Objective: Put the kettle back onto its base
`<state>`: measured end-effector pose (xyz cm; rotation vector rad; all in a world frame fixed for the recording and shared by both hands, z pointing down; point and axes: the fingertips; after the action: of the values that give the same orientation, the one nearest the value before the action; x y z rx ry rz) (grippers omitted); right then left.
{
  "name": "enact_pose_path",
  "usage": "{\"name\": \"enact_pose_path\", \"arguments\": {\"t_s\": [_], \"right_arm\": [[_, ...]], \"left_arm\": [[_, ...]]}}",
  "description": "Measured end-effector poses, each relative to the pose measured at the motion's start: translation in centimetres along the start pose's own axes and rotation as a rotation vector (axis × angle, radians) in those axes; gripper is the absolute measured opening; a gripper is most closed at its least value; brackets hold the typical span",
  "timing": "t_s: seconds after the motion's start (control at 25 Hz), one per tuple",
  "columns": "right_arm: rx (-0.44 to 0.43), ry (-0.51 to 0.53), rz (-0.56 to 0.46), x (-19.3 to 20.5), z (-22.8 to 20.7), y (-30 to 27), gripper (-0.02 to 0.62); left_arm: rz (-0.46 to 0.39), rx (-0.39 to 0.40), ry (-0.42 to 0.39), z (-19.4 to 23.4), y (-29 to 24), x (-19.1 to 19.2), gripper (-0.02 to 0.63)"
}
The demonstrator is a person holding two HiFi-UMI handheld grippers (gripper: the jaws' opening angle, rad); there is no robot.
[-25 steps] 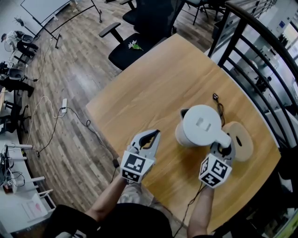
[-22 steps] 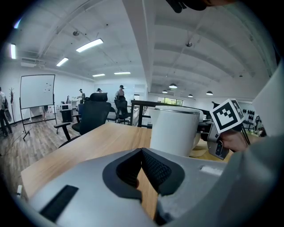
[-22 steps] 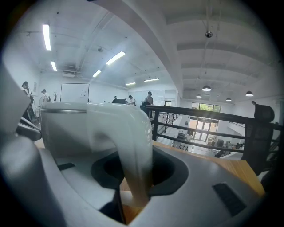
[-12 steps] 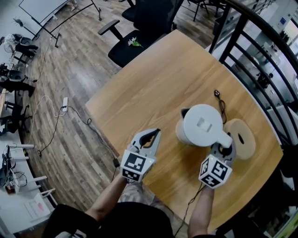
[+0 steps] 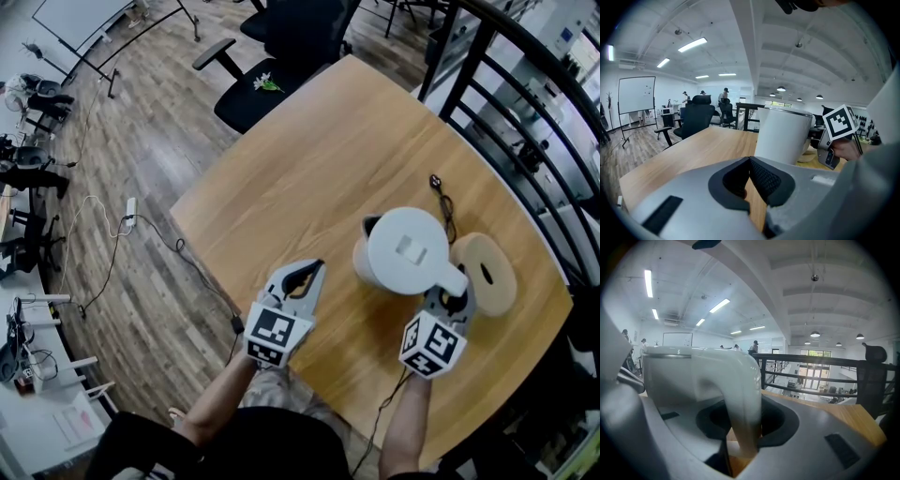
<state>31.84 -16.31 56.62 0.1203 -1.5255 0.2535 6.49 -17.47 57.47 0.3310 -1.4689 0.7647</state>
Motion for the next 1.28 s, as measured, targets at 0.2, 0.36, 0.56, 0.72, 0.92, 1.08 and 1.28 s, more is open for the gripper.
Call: {"name": "enact_pose_path", "arguments": {"t_s": [0.2, 0.36, 0.56, 0.72, 0.92, 1.08, 1.28], "right_arm": [[-0.011, -0.035, -0.011, 0.0, 0.4, 0.2, 0.138], [-0.006, -0.034, -0.025, 0.0, 0.3, 0.3, 0.150], [0.005, -0.033, -0.010, 0.4, 0.5, 0.6, 0.156], [0.032, -0.025, -0.020, 0.6, 0.2, 0.9, 0.187], [0.048, -0.018, -0.016, 0.3, -0.1, 0.8, 0.253], [0.049, -0.009, -0.008, 0.2, 0.0, 1.3, 0.256], [0.039, -0.001, 0.001, 0.2, 0.1, 2.2, 0.258]], "left_arm": [[0.003, -0.004, 0.002, 0.1, 0.5, 0.3, 0.002], [0.000, -0.005, 0.005, 0.2, 0.9, 0.4, 0.002], [-0.002, -0.006, 0.009, 0.3, 1.4, 0.5, 0.002], [-0.007, -0.005, 0.006, 0.6, 1.7, 0.5, 0.002], [-0.010, -0.002, 0.008, 0.9, 1.8, 0.3, 0.002], [-0.013, 0.005, 0.006, 0.7, 2.0, 0.2, 0.002], [-0.029, 0.018, 0.001, 0.4, 2.0, -0.5, 0.002]]}}
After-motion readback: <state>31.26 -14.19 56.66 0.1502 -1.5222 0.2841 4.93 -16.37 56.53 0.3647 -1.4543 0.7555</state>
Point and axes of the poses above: the fingertips, and each gripper's own axes: y backward along the fingers, z to its left, x out of its underside, and after that the axes turned 15 degrees about -z, right-handed
